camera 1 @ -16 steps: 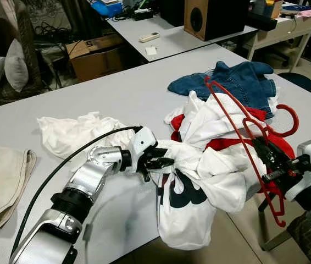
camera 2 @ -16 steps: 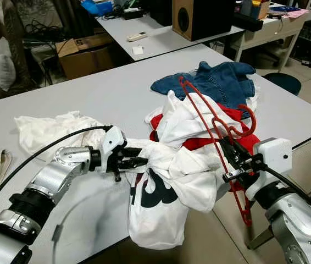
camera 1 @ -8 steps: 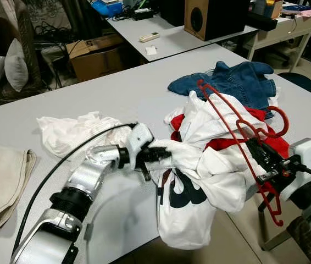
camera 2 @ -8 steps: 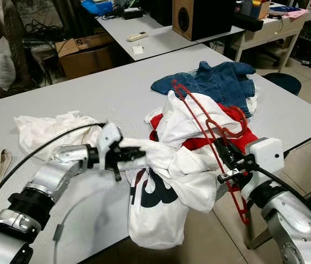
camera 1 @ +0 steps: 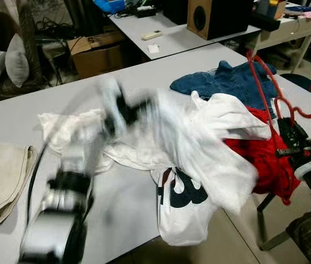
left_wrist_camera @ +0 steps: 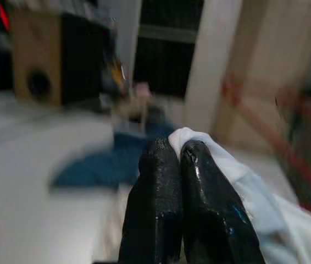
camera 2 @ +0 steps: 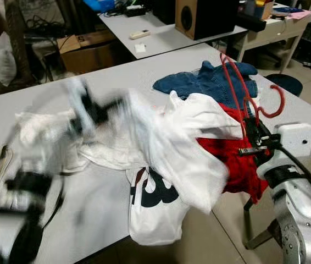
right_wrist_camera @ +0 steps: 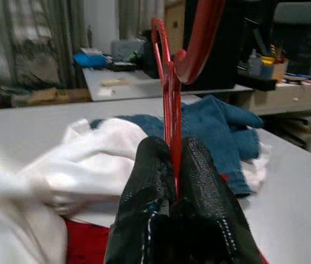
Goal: Hang hanger
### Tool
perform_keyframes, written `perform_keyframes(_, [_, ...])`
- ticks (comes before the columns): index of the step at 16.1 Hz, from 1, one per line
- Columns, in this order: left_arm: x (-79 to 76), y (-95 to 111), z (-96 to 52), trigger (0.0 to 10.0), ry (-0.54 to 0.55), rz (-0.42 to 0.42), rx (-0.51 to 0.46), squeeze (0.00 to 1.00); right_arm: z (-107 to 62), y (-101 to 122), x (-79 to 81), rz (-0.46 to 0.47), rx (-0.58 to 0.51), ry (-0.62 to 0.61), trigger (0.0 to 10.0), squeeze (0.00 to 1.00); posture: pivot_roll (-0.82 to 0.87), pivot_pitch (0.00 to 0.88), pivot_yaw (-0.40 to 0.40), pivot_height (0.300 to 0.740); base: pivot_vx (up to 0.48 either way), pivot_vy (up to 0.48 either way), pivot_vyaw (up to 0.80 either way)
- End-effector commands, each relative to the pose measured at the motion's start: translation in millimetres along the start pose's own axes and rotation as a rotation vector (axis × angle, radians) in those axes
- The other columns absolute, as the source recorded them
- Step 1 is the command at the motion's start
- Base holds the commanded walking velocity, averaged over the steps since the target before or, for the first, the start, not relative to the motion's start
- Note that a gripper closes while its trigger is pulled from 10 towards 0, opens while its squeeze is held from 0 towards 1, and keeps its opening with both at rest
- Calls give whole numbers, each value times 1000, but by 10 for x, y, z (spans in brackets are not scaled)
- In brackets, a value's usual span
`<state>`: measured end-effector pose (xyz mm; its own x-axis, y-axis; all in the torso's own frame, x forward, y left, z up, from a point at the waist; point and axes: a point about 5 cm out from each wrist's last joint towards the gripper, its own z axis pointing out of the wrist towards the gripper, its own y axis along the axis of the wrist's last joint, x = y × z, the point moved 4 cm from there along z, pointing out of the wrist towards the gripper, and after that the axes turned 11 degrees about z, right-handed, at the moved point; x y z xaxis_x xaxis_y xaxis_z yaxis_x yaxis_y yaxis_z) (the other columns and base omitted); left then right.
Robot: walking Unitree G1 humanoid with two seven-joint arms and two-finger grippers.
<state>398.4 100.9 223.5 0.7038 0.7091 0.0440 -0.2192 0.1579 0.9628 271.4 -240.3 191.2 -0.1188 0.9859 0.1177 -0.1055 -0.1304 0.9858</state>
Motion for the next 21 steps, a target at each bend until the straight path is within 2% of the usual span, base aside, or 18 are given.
perform_keyframes(1, [159,160,-3,0,78,-7,-57,0,-35,50,45,-1,-24,38,10000,0,-117,0,94,740,0,0,0])
perform_keyframes(3, [234,312,38,0,105,3,-95,0,-46,33,61,-4,-22,50,10000,0,-116,0,95,740,0,0,0])
perform_keyframes(4, [379,739,157,0,152,36,-197,0,-39,77,118,9,-45,83,10000,0,-114,0,101,740,0,0,0])
perform_keyframes(6, [473,1130,213,0,188,43,-311,0,-28,117,190,24,-64,123,10000,0,-115,0,106,740,0,0,0])
perform_keyframes(7, [555,1597,195,0,224,14,-476,0,-38,132,305,41,-77,182,10000,0,-113,0,112,740,0,0,0])
perform_keyframes(8, [566,1653,193,0,228,15,-488,0,-49,131,346,50,-77,206,10000,0,-110,0,115,740,0,0,0])
perform_keyframes(9, [552,1637,204,0,224,55,-465,0,-63,122,388,59,-74,230,10000,0,-110,0,117,740,0,0,0])
perform_keyframes(11, [456,1336,263,0,161,135,-331,0,-76,83,439,66,-64,256,10000,0,-107,0,122,740,0,0,0])
perform_keyframes(13, [243,868,310,0,39,269,-131,0,-68,69,415,60,-62,236,10000,0,-102,0,123,740,0,0,0])
perform_keyframes(14, [135,641,311,0,-7,300,-55,0,-59,69,389,53,-65,218,10000,0,-101,0,122,740,0,0,0])
perform_keyframes(15, [-110,318,321,0,-75,288,18,0,-36,77,331,40,-71,187,10000,0,-103,0,119,740,0,0,0])
perform_keyframes(16, [-311,172,339,0,-125,226,28,0,-20,87,294,36,-77,167,10000,0,-103,0,118,740,0,0,0])
perform_keyframes(17, [-494,59,348,10000,-181,188,41,0,-10,95,281,33,-80,161,10000,0,-105,0,117,740,0,0,0])
perform_keyframes(18, [-654,-15,339,10000,-252,142,48,0,-10,90,291,32,-77,162,10000,0,-111,0,120,740,0,0,0])
perform_keyframes(19, [-681,-29,336,10000,-263,130,51,0,-11,88,295,32,-76,163,10000,0,-111,0,120,740,0,0,0])
perform_keyframes(20, [-713,-41,305,10000,-304,110,57,1000,-20,73,304,35,-69,164,10000,0,-114,0,127,740,0,0,0])
perform_keyframes(21, [-791,-54,234,10000,-387,102,76,1000,-29,45,319,34,-57,166,10000,0,-114,0,127,740,0,0,0])
